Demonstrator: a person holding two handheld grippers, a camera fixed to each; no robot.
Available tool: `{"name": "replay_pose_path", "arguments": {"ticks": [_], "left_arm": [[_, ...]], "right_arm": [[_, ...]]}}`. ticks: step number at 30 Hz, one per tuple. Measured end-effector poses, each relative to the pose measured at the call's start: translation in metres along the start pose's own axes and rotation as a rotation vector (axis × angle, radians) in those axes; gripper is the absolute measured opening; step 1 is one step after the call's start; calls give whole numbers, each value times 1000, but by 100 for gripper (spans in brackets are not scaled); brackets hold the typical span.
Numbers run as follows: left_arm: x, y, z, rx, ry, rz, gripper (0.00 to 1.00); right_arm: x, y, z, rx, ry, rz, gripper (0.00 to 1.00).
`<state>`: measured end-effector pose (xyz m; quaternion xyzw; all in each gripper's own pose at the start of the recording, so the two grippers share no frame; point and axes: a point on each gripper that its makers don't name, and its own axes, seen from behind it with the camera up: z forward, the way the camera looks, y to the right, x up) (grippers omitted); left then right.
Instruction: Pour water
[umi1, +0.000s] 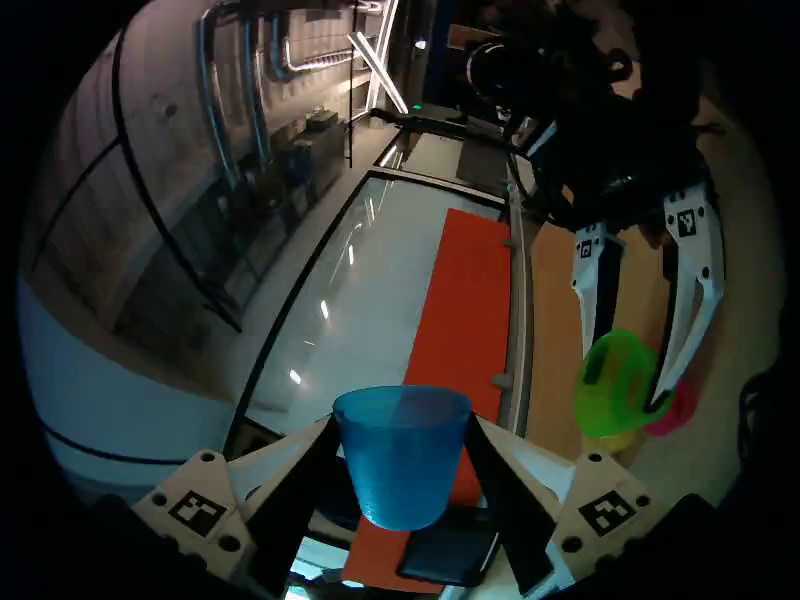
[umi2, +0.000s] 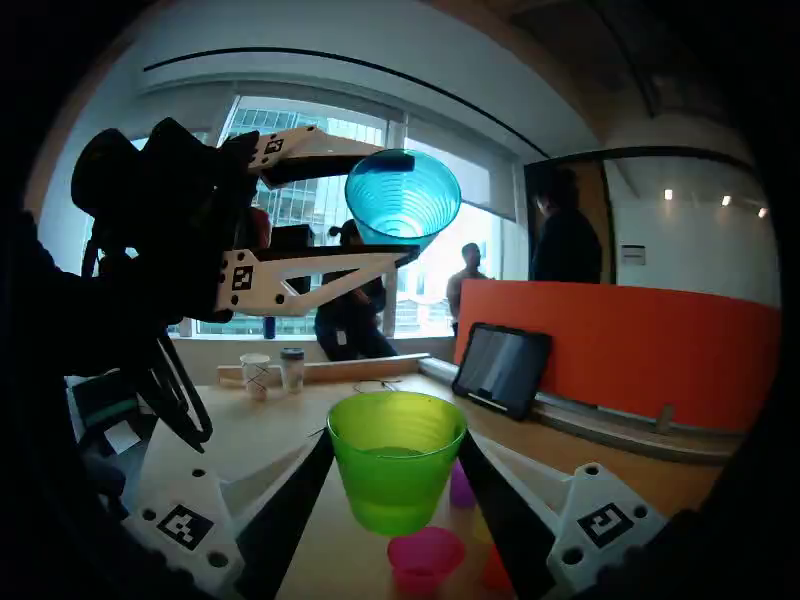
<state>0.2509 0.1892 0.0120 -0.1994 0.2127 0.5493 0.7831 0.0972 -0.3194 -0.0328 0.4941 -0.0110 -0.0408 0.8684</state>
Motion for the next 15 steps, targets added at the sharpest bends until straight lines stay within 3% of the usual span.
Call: {"name": "replay_pose_path", "arguments": {"ticks": [6,15], "left_arm": [[-15,0,3,-7,-30,-185,86],[-26,-2,2,-6,-61,-374,86]], "right_arm": [[0,1,-1,-3,-1,-3,91],[3,3,-3,-12,5,-3,90]]}}
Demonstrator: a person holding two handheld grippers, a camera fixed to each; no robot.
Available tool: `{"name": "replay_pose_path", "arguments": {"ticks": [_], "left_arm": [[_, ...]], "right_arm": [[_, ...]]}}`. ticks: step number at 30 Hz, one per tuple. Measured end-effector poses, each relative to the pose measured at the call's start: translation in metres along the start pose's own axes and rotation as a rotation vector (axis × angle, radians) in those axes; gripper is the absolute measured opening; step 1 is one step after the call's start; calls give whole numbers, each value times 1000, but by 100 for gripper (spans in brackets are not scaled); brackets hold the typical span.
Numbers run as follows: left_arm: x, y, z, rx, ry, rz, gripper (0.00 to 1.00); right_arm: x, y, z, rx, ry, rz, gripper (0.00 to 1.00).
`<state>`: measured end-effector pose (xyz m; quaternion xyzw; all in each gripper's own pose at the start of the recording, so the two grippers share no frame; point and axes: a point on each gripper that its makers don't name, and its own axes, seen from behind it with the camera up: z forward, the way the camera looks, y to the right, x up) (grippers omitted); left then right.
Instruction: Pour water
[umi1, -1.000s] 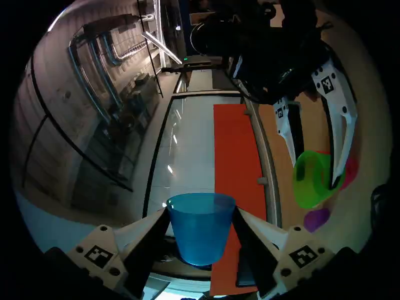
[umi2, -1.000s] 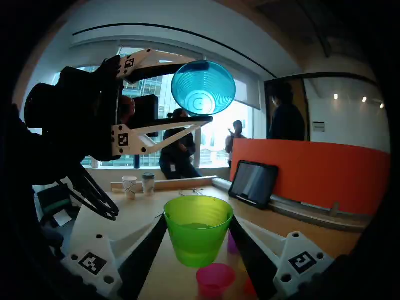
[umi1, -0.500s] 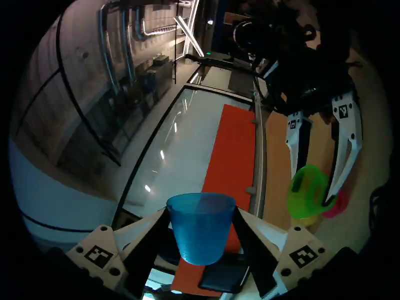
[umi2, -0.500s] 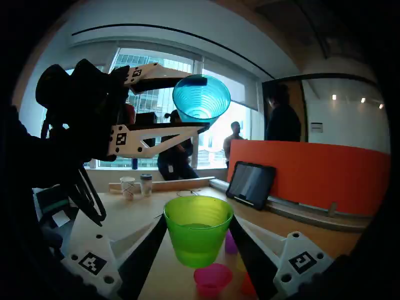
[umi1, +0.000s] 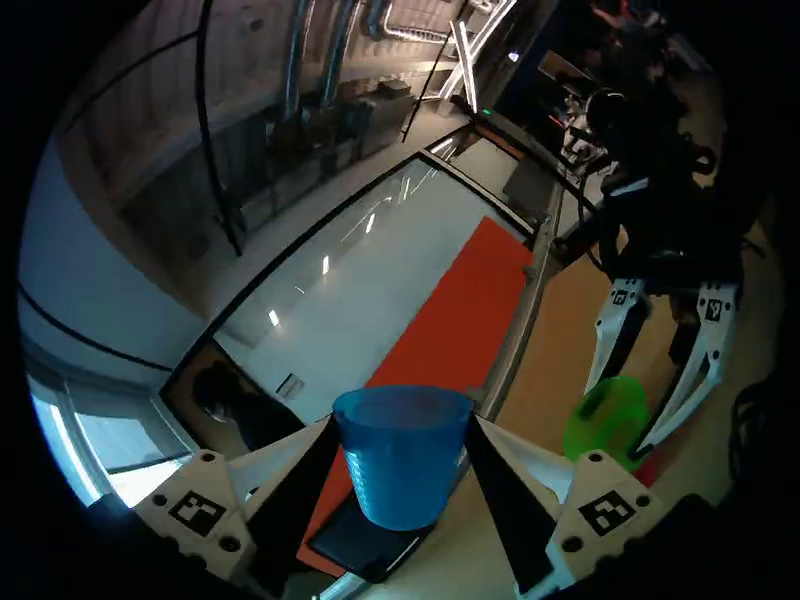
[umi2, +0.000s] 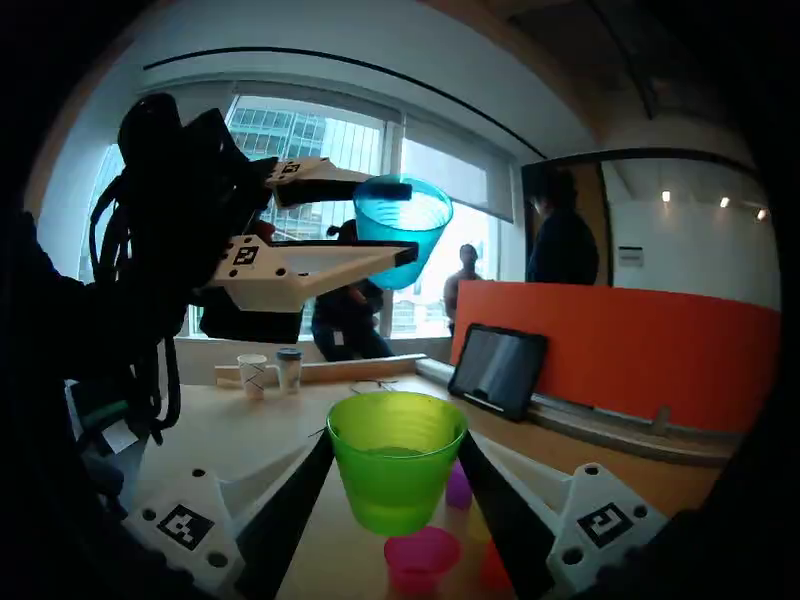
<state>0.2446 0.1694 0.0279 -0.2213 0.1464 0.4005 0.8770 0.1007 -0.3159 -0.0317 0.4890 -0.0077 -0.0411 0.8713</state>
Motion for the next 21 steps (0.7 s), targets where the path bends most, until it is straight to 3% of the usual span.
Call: {"name": "replay_pose_path", "arguments": {"ticks": [6,14,21], "left_arm": [[-5,-2,1,-12,-25,-152,87],[-10,-6,4,-22,-35,-302,86],[-15,-12,3,-33,-44,-494,86]], "right_arm": [[4,1,-2,-4,5,1,91],[6,4,-5,-9,10,1,90],[8,7,-8,-18,11,-6,91]]}}
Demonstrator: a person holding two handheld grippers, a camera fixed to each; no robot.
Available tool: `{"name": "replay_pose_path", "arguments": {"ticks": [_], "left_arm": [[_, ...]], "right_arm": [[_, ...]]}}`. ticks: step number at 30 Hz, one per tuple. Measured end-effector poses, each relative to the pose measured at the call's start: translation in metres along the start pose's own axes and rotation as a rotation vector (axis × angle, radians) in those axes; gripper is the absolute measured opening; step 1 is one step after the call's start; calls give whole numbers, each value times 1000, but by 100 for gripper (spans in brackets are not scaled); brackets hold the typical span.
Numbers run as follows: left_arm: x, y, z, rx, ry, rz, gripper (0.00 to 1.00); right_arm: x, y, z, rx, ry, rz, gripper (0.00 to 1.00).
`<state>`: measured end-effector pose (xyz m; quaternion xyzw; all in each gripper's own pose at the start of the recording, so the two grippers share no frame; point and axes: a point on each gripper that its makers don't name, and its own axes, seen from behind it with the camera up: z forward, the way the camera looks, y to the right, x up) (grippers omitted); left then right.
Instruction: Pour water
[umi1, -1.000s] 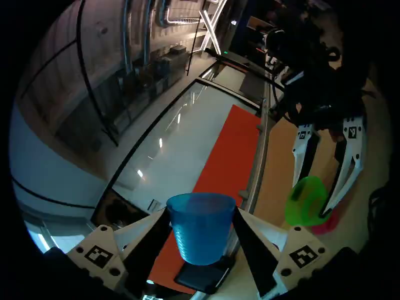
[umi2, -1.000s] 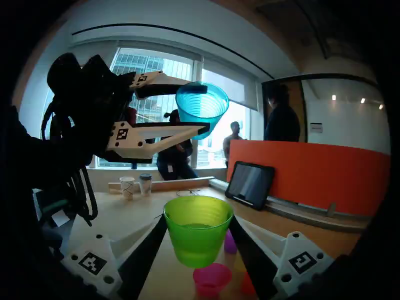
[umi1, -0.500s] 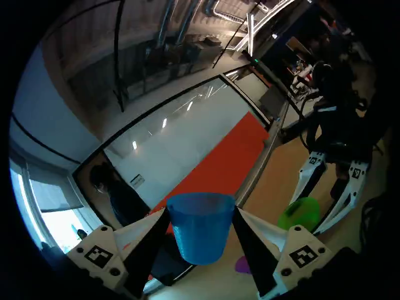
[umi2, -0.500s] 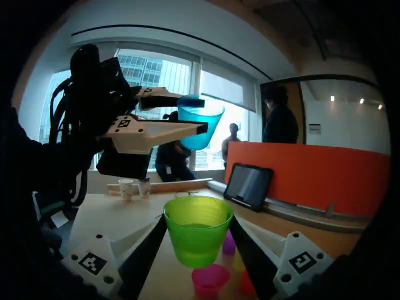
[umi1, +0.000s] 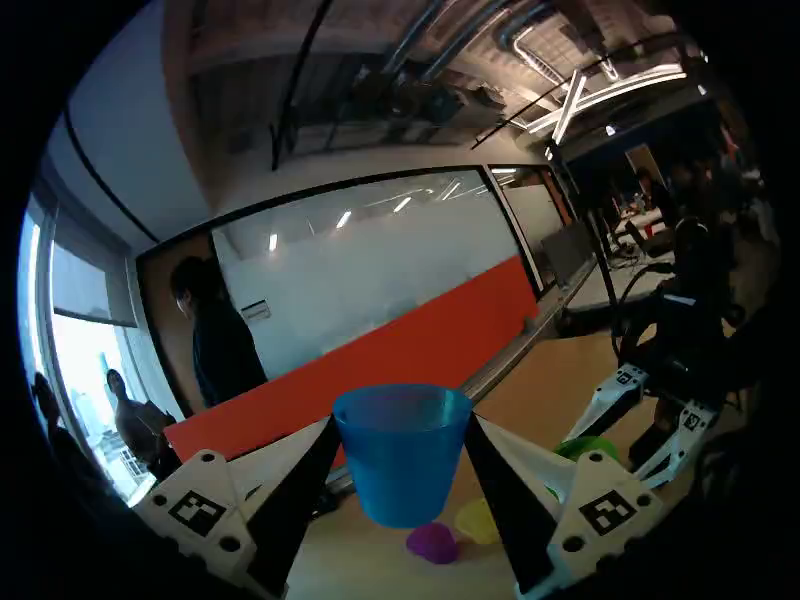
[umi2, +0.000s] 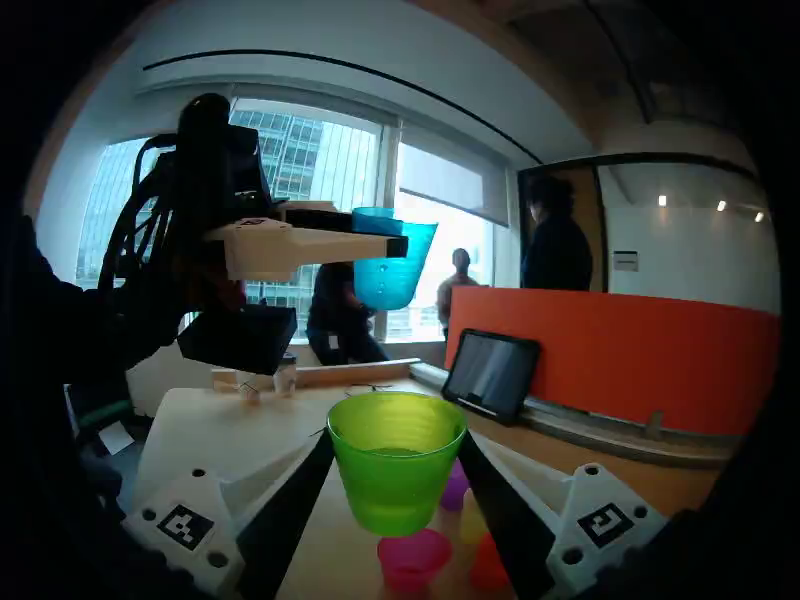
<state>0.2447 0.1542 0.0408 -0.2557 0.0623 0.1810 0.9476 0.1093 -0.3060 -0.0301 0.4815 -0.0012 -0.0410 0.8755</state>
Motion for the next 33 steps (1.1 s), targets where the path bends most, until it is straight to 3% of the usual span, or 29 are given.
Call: {"name": "replay_pose_path", "arguments": {"ticks": [5,9,12,15,21,33], "left_arm": [[0,-4,-3,-20,-2,-136,86],[1,1,-4,-56,-5,-242,87],[0,5,-4,-80,-5,-291,87],[-5,4,-4,-85,-8,-304,87],[-23,2,-7,-74,-35,-279,87],[-71,8,-13,-82,-103,-277,87]], "right_arm": [[4,2,-3,-5,4,0,91],[6,4,-4,-8,6,0,90],[7,4,-6,-10,6,-2,91],[7,5,-7,-11,5,-4,91],[4,9,-11,-20,-8,-5,91],[-1,40,-29,-79,-48,-11,91]]}}
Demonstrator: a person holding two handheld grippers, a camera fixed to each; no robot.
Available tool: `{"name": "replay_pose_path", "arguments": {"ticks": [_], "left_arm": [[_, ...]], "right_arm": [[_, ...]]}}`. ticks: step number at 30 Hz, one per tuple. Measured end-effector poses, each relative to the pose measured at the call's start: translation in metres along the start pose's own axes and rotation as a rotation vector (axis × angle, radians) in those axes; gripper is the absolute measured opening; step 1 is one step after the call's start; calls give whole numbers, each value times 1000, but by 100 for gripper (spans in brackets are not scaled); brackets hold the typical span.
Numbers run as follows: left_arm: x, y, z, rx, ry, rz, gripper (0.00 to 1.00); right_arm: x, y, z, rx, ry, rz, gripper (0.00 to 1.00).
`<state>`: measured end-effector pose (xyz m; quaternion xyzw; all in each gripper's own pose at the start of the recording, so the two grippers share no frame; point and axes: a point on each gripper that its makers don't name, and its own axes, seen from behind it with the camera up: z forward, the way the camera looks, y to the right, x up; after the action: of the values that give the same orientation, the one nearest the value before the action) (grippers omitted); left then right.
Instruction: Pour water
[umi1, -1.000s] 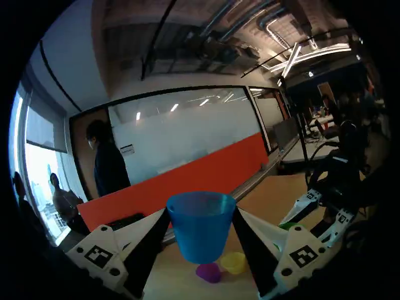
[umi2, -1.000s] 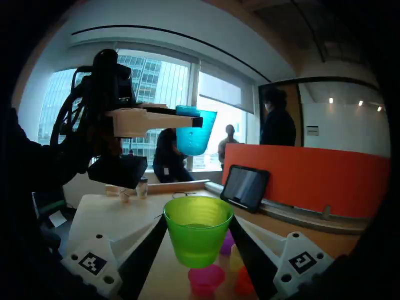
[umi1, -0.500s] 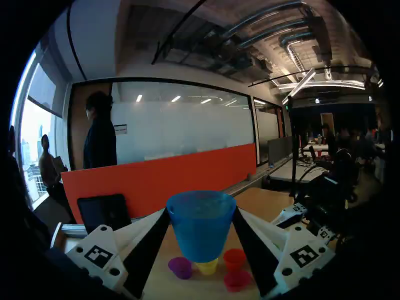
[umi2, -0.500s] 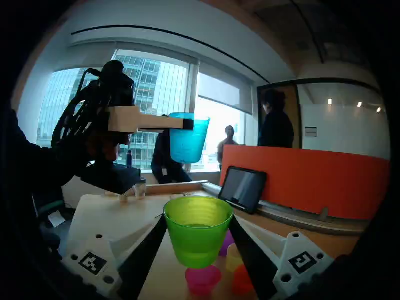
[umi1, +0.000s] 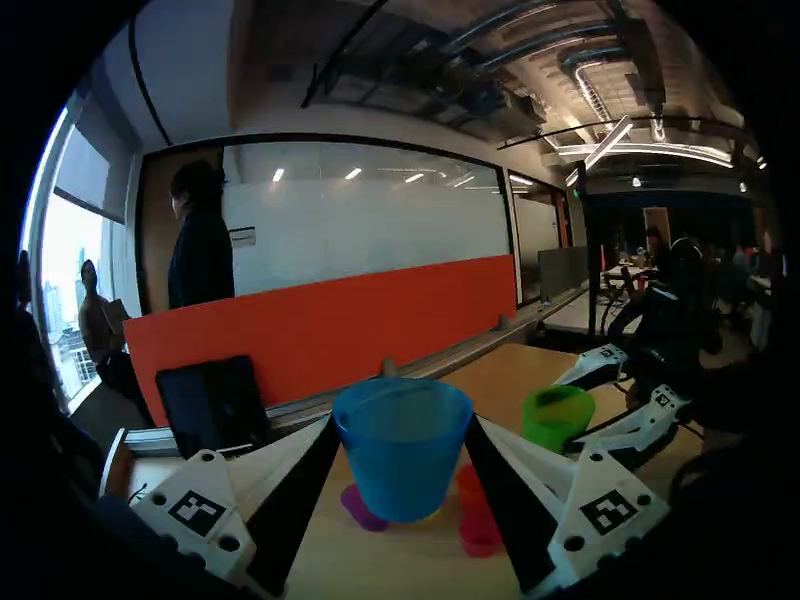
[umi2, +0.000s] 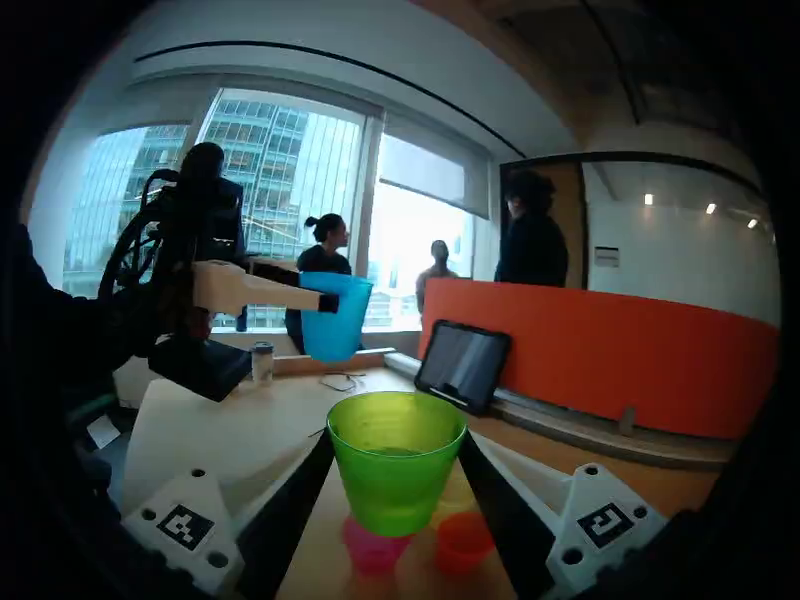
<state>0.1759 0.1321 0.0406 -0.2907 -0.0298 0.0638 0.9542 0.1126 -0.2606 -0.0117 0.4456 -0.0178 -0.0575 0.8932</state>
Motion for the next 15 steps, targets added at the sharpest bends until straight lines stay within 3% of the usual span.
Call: {"name": "replay_pose_path", "arguments": {"ticks": [15], "left_arm": [[-50,-4,1,-1,-66,-8,87]], "right_arm": [[-11,42,-19,-72,-57,-2,90]]}}
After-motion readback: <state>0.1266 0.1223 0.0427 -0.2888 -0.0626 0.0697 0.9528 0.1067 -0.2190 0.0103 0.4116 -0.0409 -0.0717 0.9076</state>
